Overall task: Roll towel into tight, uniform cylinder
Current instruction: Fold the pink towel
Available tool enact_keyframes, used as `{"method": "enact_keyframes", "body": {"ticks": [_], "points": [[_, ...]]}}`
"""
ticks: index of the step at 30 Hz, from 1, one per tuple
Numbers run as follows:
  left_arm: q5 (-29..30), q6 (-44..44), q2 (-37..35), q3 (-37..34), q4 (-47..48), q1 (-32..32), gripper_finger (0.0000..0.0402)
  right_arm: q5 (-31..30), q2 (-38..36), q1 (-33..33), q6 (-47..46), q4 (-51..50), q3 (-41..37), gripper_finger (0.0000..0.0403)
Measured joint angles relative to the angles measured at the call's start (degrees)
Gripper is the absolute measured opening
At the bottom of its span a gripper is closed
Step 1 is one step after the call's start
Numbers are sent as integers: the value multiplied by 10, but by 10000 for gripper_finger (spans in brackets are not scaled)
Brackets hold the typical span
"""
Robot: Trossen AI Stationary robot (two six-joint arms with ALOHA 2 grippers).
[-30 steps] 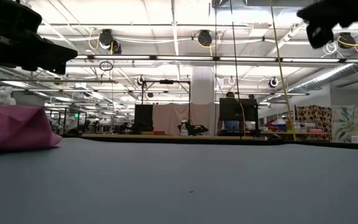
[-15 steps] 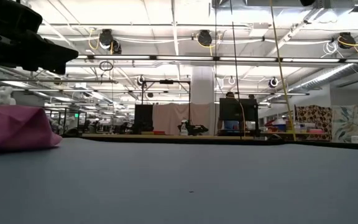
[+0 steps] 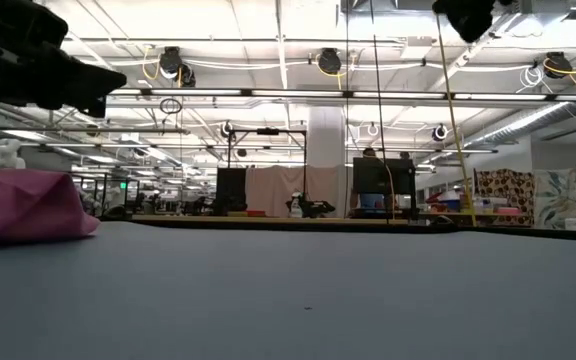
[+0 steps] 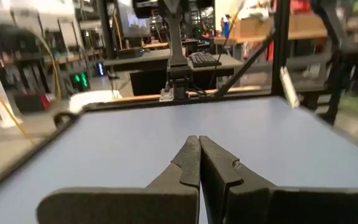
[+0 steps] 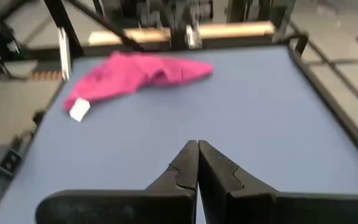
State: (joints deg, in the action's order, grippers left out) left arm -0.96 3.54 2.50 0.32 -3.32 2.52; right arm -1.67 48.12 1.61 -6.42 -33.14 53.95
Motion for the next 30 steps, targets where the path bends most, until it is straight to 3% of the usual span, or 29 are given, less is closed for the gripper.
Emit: {"method": "enact_keyframes", "body": {"ticks": [10, 15, 23, 30], "points": [[101, -76, 8, 11, -5, 0, 2, 0, 122, 0, 6, 8, 0, 0], [122, -101, 37, 73, 42, 0, 2, 2, 186, 9, 23, 98, -37, 0], [163, -186, 174, 228, 227, 1, 10, 3, 297, 36, 12, 270, -117, 0], [102, -257, 318, 322, 351, 3, 81, 3, 391, 54, 1, 326, -122, 0]]}}
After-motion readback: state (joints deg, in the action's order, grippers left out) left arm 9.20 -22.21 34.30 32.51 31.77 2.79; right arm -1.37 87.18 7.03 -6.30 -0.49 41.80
